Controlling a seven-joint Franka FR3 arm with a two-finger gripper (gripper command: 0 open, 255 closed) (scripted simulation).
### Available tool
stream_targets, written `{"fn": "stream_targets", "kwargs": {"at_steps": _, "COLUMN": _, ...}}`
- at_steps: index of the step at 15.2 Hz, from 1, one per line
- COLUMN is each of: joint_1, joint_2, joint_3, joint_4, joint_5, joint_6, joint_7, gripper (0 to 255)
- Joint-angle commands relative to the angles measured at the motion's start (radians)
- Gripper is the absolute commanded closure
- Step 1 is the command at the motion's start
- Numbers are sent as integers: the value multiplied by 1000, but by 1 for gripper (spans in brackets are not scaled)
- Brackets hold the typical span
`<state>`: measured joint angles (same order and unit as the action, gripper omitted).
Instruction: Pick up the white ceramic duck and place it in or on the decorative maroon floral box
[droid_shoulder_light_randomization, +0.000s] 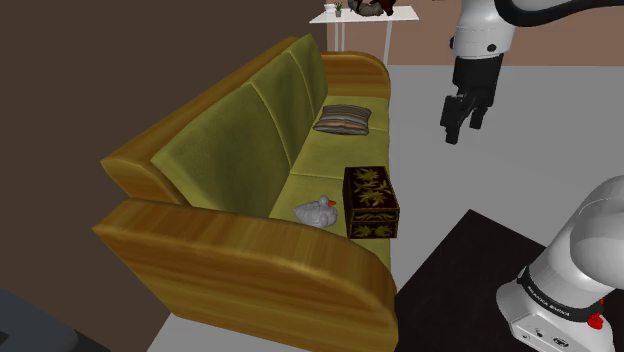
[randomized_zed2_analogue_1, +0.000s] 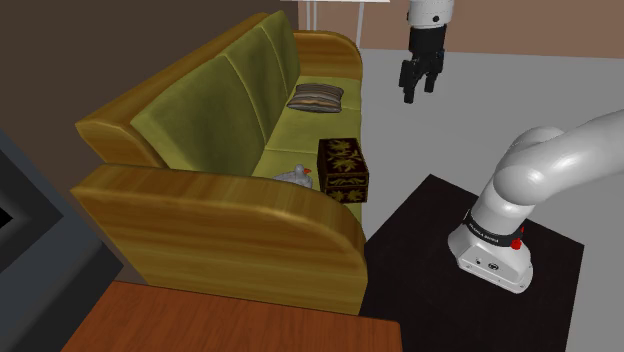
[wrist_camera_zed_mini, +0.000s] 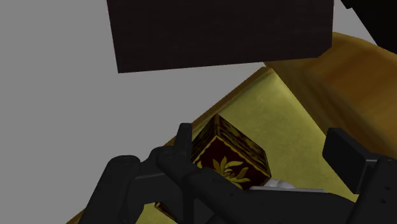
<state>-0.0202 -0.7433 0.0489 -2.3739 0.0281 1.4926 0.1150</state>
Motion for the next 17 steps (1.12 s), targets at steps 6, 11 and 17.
{"fn": "stream_targets", "kwargs": {"at_steps": 6, "joint_1": 6, "joint_2": 127, "joint_3": 20, "joint_4": -38, "joint_5": 19, "joint_6": 176, "joint_7": 17, "gripper": 0}}
{"fn": "stream_targets", "kwargs": {"at_steps": 11, "joint_1": 11, "joint_2": 281, "joint_3": 39, "joint_4": -39, "joint_5": 32, "joint_6": 345, "joint_7": 32, "gripper": 0}}
{"fn": "stream_targets", "kwargs": {"at_steps": 17, "joint_1": 15, "joint_2": 493, "joint_3": 61, "joint_4": 7, "joint_5": 37, "joint_6": 524, "joint_7": 52, "gripper": 0}}
